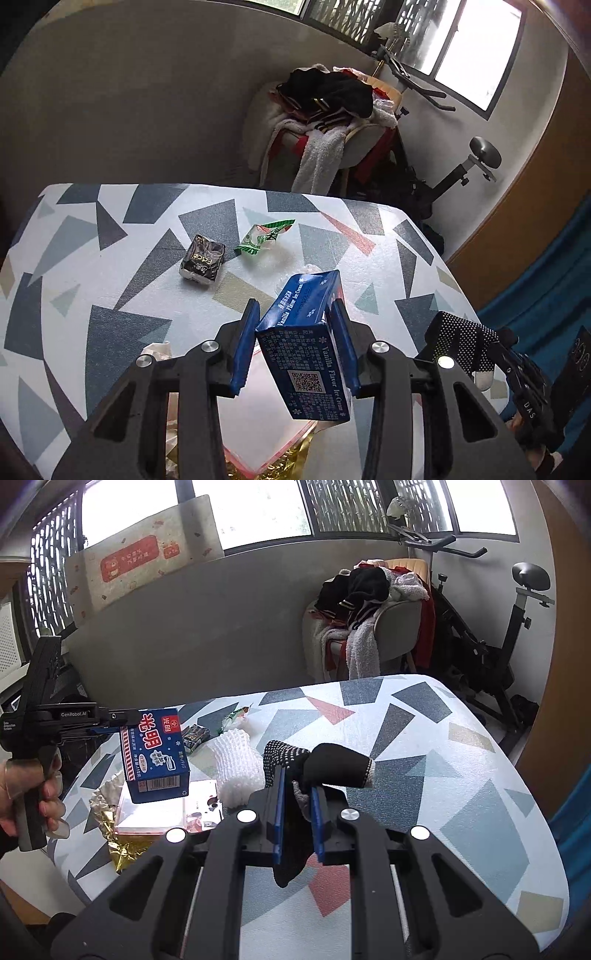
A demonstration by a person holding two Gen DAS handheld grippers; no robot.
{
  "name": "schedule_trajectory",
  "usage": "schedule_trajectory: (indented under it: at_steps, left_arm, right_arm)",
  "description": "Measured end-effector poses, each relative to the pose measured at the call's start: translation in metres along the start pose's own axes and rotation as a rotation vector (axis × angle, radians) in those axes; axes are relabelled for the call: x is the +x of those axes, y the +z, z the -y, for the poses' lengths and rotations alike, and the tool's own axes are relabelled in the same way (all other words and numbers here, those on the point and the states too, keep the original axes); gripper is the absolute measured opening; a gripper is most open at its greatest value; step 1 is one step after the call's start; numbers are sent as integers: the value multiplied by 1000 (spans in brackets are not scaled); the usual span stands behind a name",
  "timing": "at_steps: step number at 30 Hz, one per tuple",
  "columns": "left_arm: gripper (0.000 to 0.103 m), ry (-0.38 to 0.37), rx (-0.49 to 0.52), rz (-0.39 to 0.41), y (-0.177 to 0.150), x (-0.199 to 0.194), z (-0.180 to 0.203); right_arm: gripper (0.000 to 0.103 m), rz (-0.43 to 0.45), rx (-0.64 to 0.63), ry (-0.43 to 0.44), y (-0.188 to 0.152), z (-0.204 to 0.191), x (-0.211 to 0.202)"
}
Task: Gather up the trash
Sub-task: 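Grasp the blue box with the left tool while the right holds the glove, then drop the blue box and black glove into the bin with both tools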
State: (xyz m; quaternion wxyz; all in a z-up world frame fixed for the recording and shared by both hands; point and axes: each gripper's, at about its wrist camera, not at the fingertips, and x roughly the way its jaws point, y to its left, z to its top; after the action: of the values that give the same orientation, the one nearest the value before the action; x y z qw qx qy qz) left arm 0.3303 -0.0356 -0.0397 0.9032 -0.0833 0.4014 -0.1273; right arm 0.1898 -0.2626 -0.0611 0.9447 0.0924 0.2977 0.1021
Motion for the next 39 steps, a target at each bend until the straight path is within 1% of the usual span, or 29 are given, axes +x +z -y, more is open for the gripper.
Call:
schedule_trajectory:
  at_steps: [4, 8, 16, 20, 23, 27, 31, 35, 37, 38, 39]
  left_arm:
    - [39, 4, 49, 33, -15, -36, 8]
    - [39, 4, 75, 62, -40, -72, 13]
    - [39, 2, 100, 113, -108, -139, 14]
    - [39, 19, 146, 143, -145, -168, 18]
    - [39, 32, 174, 150, -173, -182, 18]
    - [39, 17, 153, 137, -206, -190, 11]
    - [40, 0, 140, 120, -231, -187, 11]
    - [41, -36, 123, 96, -247, -181, 12]
    - [49, -57, 114, 88, -252, -181, 11]
    - [60, -62, 107, 94, -253, -183, 10]
    - [66, -56, 103, 106, -255, -186, 9]
  right_arm:
    - [16, 21, -28, 38, 4, -18, -20]
    - [16, 29, -53, 73, 4, -36, -41]
    - [16, 44, -99, 137, -10, -72, -85]
    - [16, 48, -123, 163, -22, -89, -105]
    - [16, 42, -133, 183, -33, -101, -116]
    - [16, 28, -148, 204, -48, -114, -125]
    - [16, 13, -159, 220, -60, -124, -131]
    - [16, -4, -169, 234, -73, -130, -135]
    - [16, -18, -168, 242, -79, -130, -134]
    - [16, -25, -165, 246, -83, -131, -134]
    - [16, -33, -163, 251, -86, -131, -134]
